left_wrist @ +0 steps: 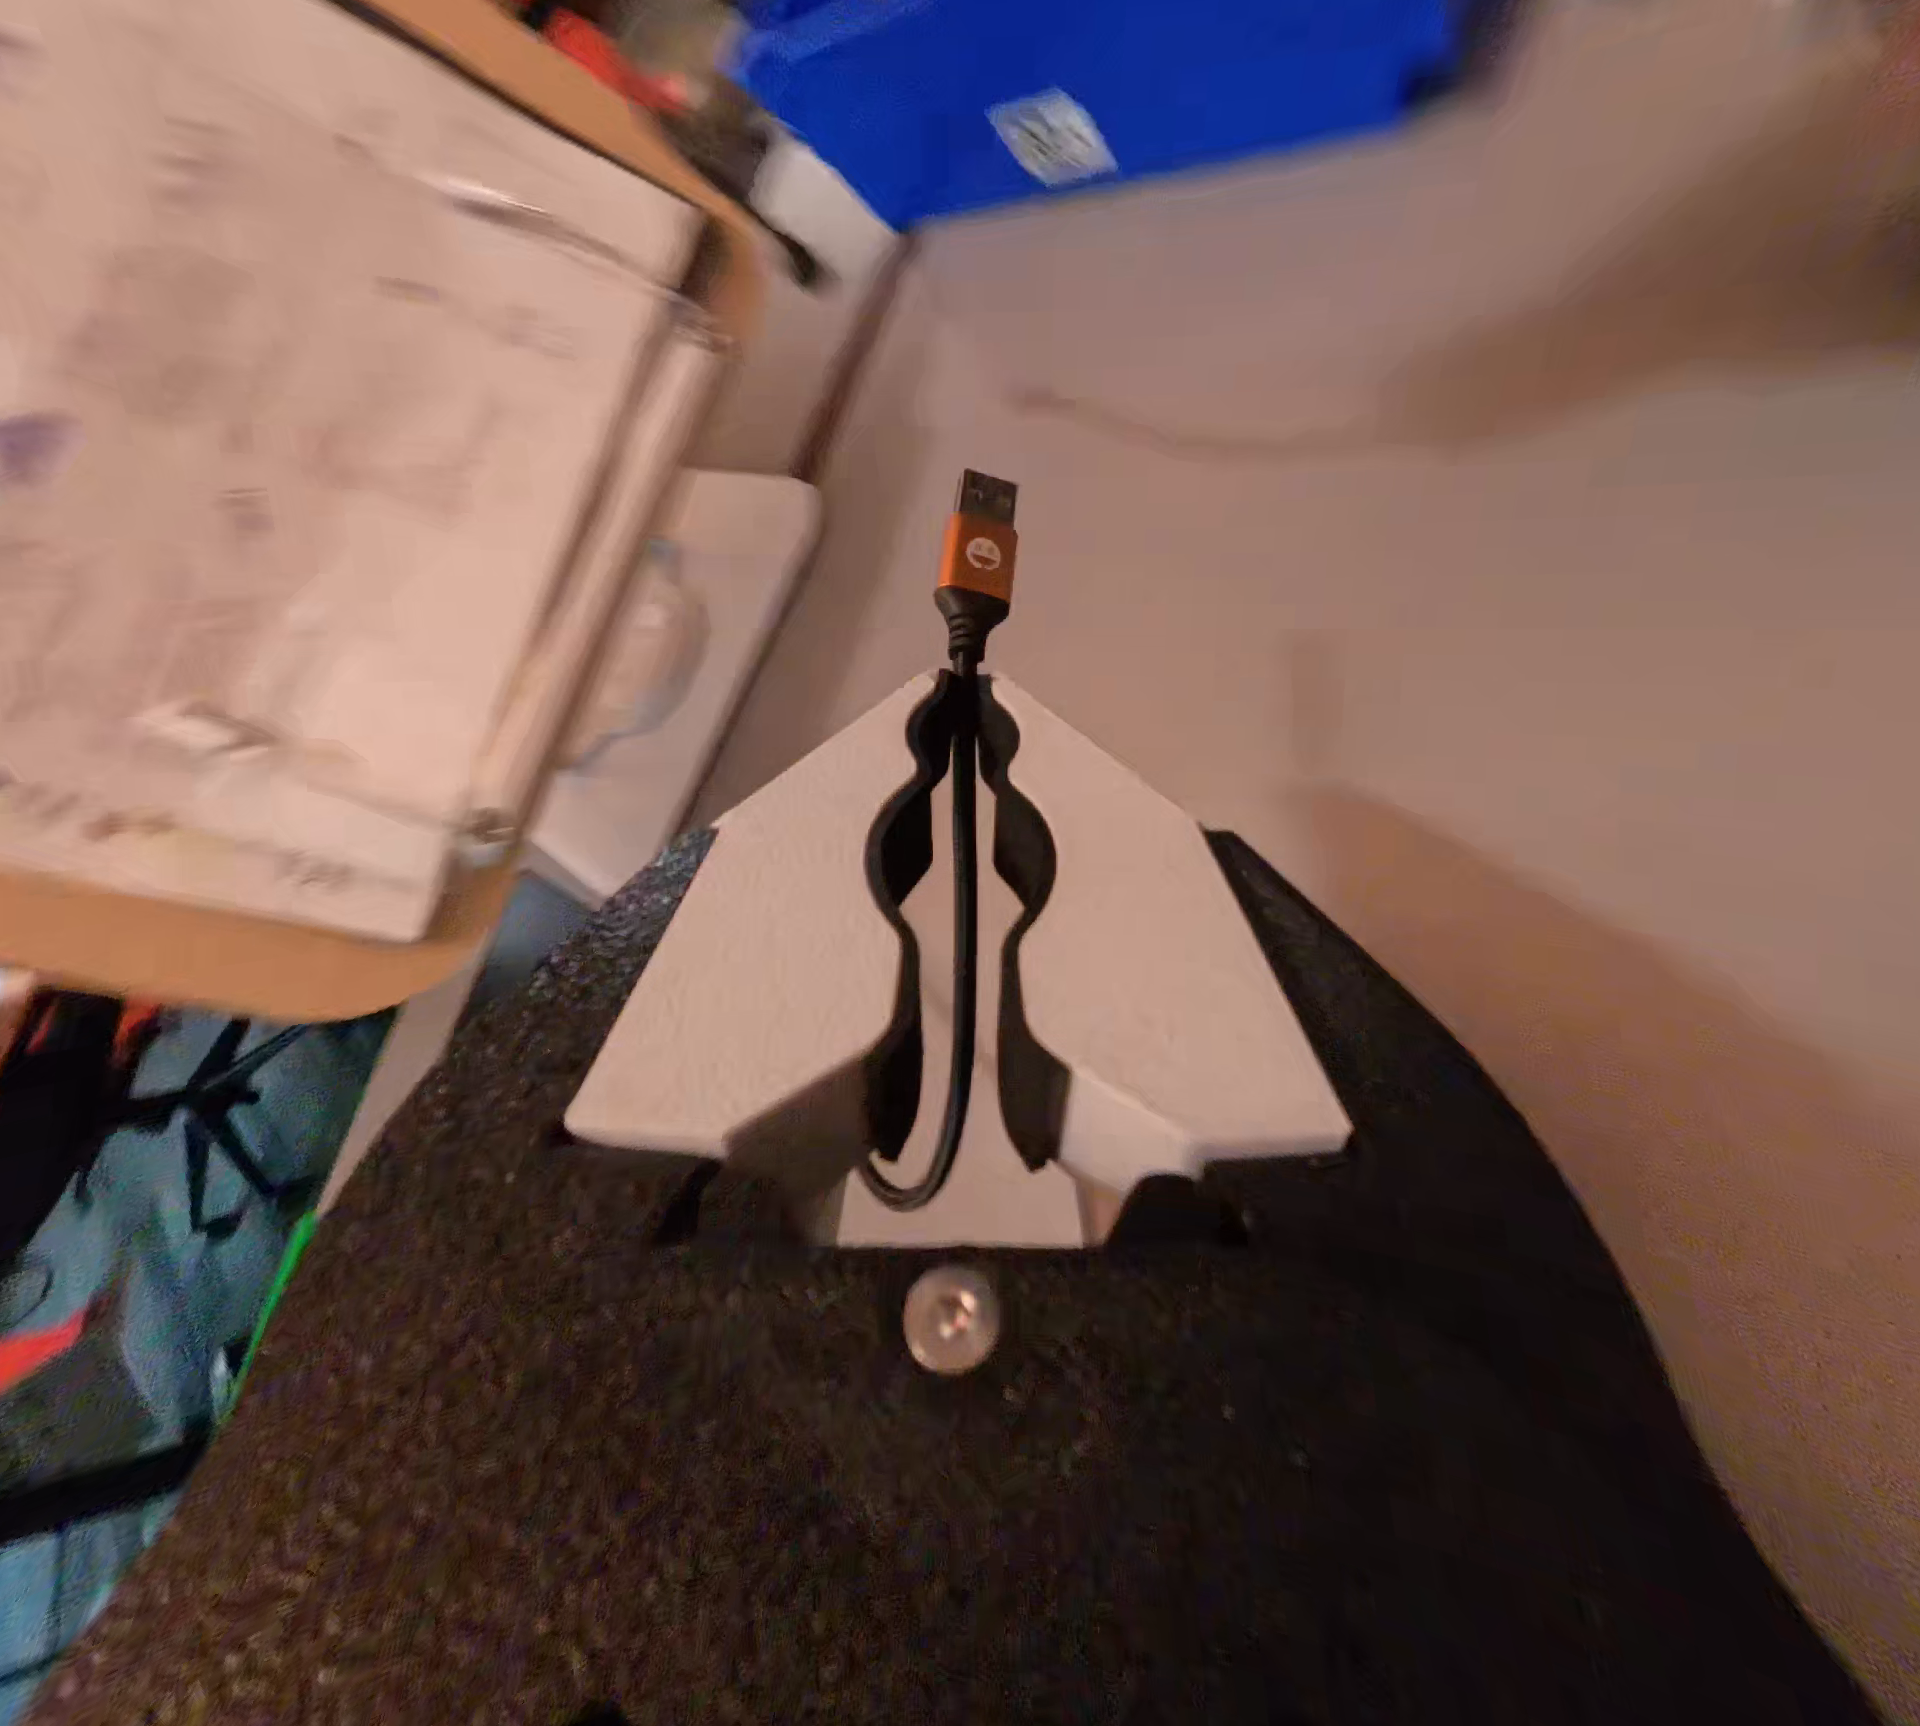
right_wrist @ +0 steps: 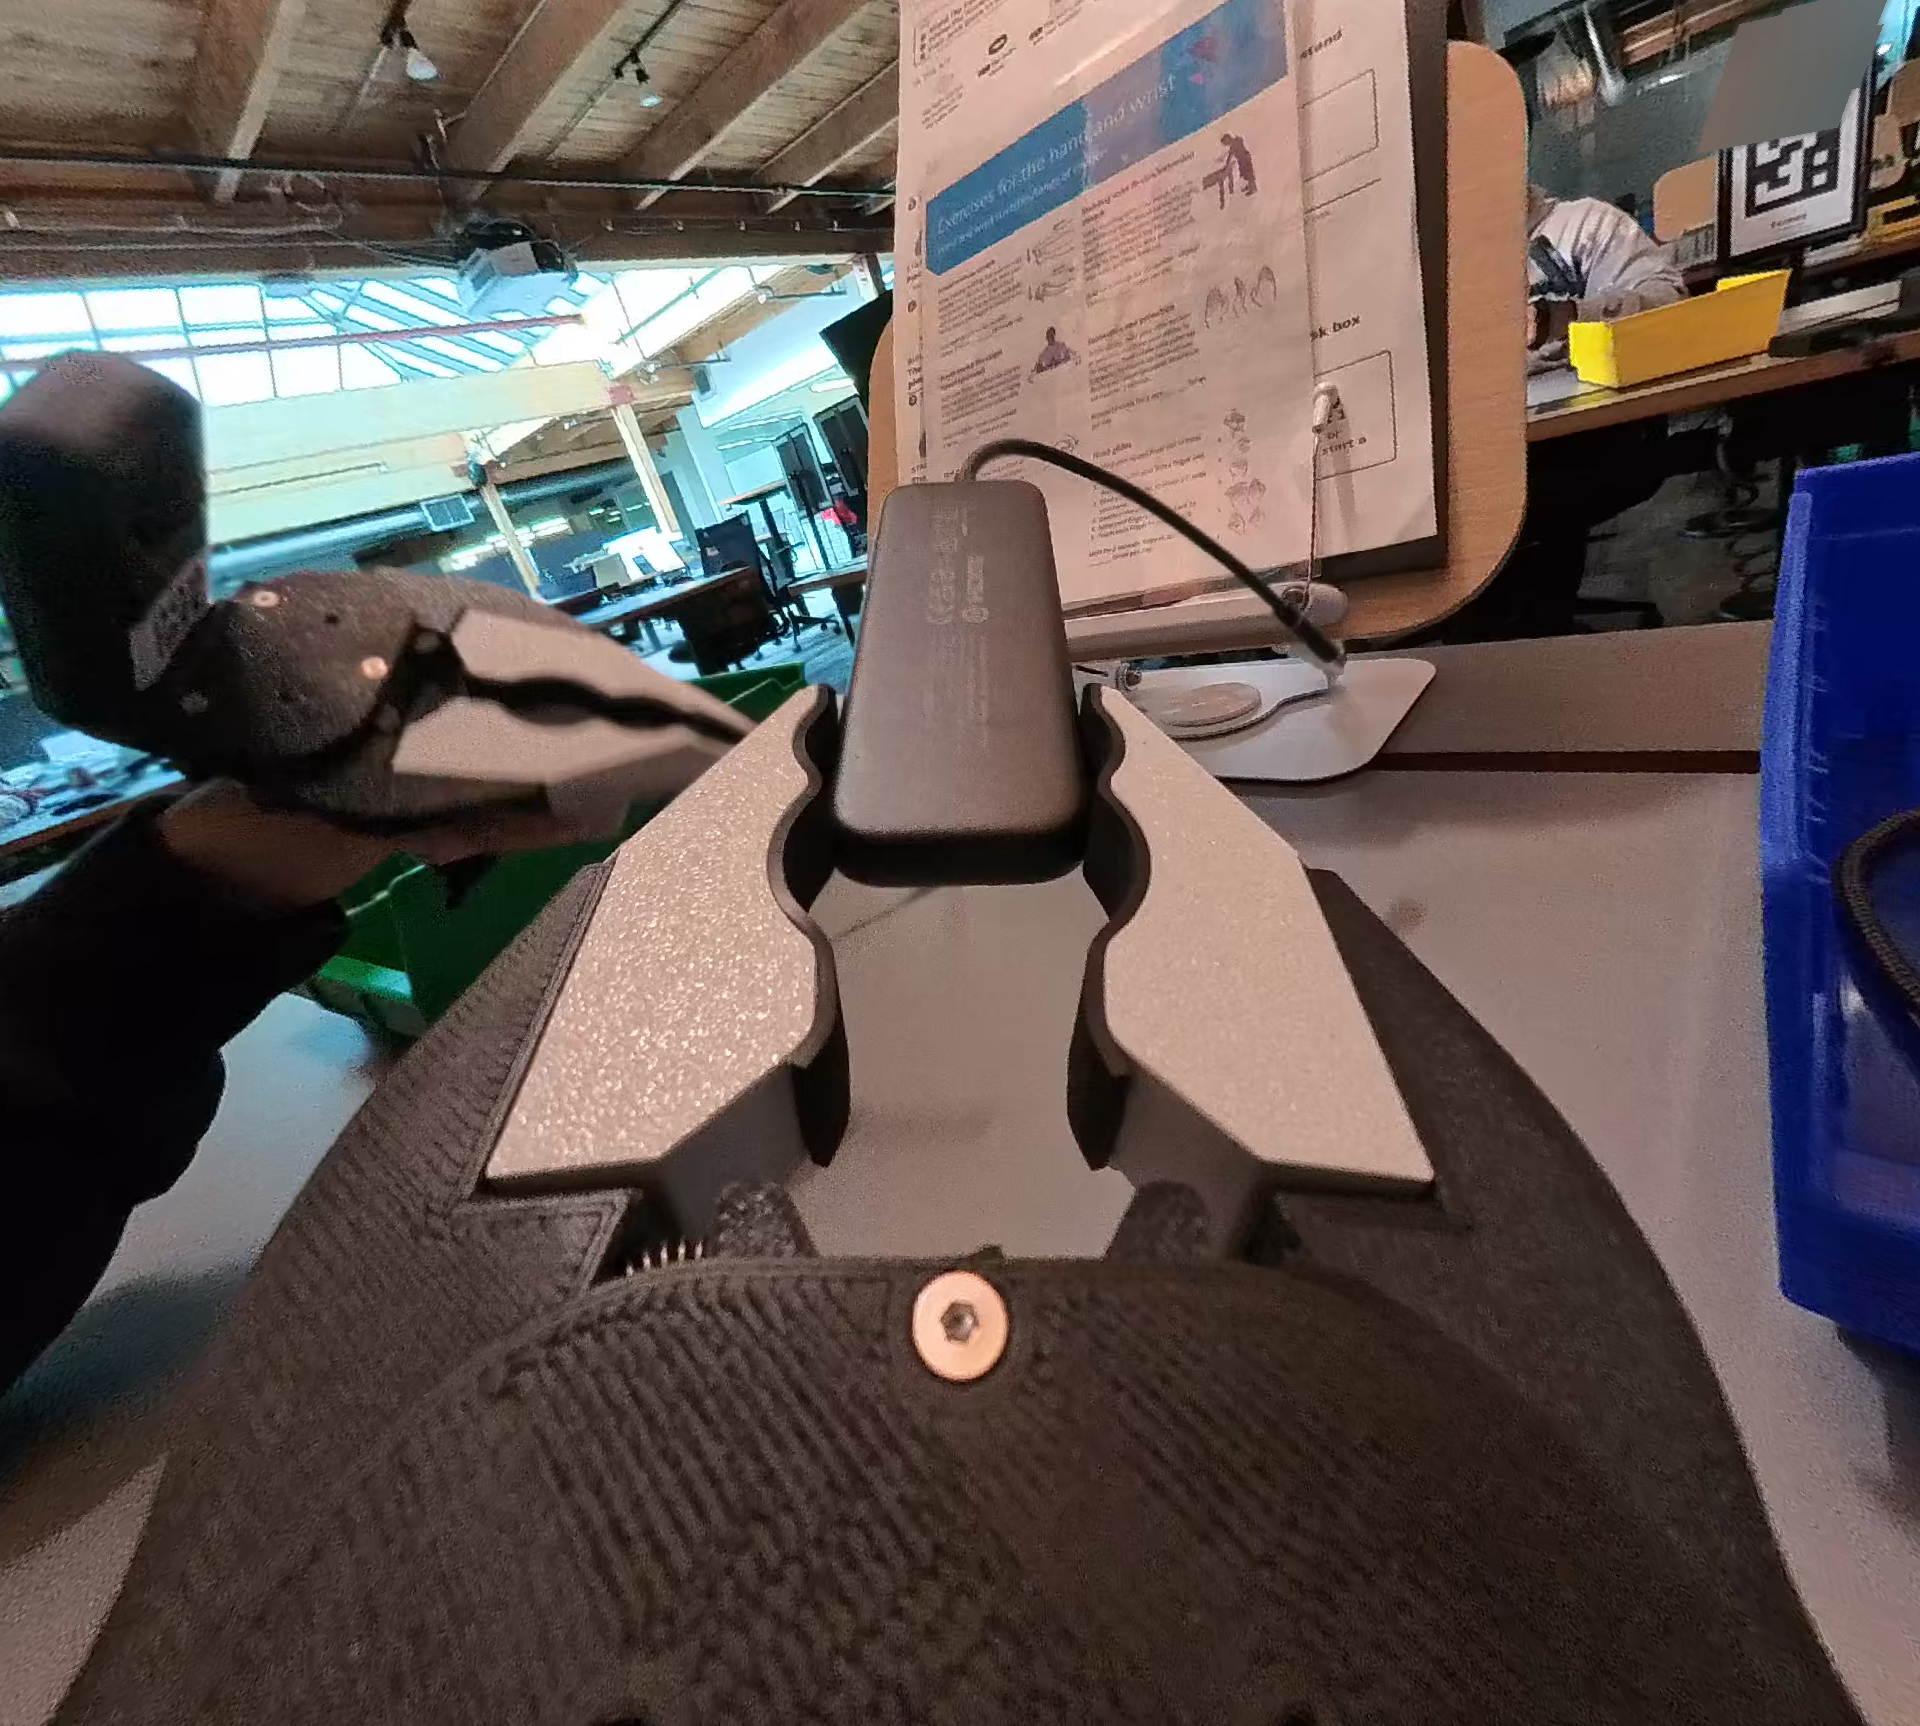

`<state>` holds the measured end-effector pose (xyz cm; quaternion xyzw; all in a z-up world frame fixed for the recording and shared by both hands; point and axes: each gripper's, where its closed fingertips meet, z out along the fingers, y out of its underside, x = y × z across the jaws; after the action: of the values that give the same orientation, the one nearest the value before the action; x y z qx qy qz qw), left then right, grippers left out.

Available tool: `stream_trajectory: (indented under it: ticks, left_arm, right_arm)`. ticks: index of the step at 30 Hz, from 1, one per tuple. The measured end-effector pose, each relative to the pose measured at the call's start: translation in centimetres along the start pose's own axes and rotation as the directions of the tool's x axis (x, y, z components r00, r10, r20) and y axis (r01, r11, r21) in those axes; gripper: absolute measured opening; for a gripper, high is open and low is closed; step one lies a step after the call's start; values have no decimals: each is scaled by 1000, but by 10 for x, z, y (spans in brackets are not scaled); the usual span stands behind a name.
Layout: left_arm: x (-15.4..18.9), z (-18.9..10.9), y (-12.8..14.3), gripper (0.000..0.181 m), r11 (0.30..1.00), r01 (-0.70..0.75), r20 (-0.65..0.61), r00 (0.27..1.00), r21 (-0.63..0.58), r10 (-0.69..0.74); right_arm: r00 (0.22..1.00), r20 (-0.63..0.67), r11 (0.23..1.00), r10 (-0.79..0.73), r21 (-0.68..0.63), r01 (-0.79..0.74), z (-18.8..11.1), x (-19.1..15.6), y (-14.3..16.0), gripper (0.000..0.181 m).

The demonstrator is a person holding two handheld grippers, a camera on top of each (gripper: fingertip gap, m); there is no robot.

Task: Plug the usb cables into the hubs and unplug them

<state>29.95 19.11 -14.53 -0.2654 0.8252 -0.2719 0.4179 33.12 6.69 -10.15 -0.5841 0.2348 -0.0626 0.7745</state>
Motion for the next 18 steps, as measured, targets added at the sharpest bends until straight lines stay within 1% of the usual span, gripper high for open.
stream_trajectory:
  ticks: [1, 3, 5, 7, 11, 14, 16, 18]
  left_arm:
    - [17, 6, 11, 2, 998, -20, -92, 996, -51, 16]
    - [43, 17, 29, 2, 989, 27, -228, 972, -145, -60]
    - [61, 24, 42, 2, 976, 67, -320, 938, -209, -133]
    - [75, 27, 52, 2, 969, 68, -390, 907, -236, -158]
    - [89, 31, 63, 4, 965, 45, -445, 881, -259, -161]
    - [88, 36, 65, 13, 961, 53, -420, 892, -271, -168]
    - [89, 39, 69, 17, 951, 78, -411, 889, -299, -202]
    - [92, 38, 66, 13, 950, 109, -432, 871, -292, -233]
  right_arm:
    - [1000, -1, 1000, -6, -2, 6, 0, 0, 0, 45]
    - [1000, 1, 1000, -14, -11, 14, 1, -1, 2, 45]
    - [1000, 1, 999, -25, -21, 25, 1, -2, 4, 45]
    - [999, 1, 999, -42, -26, 42, 1, -2, 4, 45]
    - [999, 4, 999, -41, -30, 42, 2, -2, 4, 45]
    - [999, 3, 998, -42, -38, 42, 2, -1, 5, 45]
    - [999, 7, 998, -43, -40, 43, 2, -2, 6, 45]
    - [999, 8, 998, -44, -42, 44, 2, -2, 6, 45]
